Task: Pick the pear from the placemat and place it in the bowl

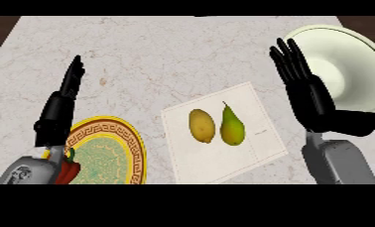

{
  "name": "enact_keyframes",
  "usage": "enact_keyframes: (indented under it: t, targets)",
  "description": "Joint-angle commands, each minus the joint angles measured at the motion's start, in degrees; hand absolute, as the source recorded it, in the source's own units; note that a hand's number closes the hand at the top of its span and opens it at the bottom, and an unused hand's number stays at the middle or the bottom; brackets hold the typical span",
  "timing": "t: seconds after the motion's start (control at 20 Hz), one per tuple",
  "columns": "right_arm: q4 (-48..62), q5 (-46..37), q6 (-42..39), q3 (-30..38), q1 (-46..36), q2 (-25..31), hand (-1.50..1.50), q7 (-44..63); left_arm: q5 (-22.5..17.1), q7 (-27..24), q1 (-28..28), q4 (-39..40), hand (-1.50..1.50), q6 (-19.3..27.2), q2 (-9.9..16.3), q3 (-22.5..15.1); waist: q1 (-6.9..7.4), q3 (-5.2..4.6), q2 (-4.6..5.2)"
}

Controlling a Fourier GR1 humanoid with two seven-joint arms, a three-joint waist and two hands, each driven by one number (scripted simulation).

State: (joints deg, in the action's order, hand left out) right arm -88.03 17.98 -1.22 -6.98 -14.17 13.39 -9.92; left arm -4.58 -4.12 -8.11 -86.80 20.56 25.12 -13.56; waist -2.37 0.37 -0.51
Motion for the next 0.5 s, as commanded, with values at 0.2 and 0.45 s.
enact_keyframes:
  t: [0.2,0.45]
  targets:
    - [13.2,20.84,-25.37,2.06,-2.32,0.61,1.5,1.91,0.79,4.69,-4.95,-1.81,0.0,0.92,0.22,1.29,5.29,0.16,2.0]
    - [33.31,15.34,-22.61,10.79,-3.56,4.83,-1.5,-5.02,-1.18,8.76,-6.59,-1.7,0.0,-1.27,0.59,1.7,5.29,0.08,2.09]
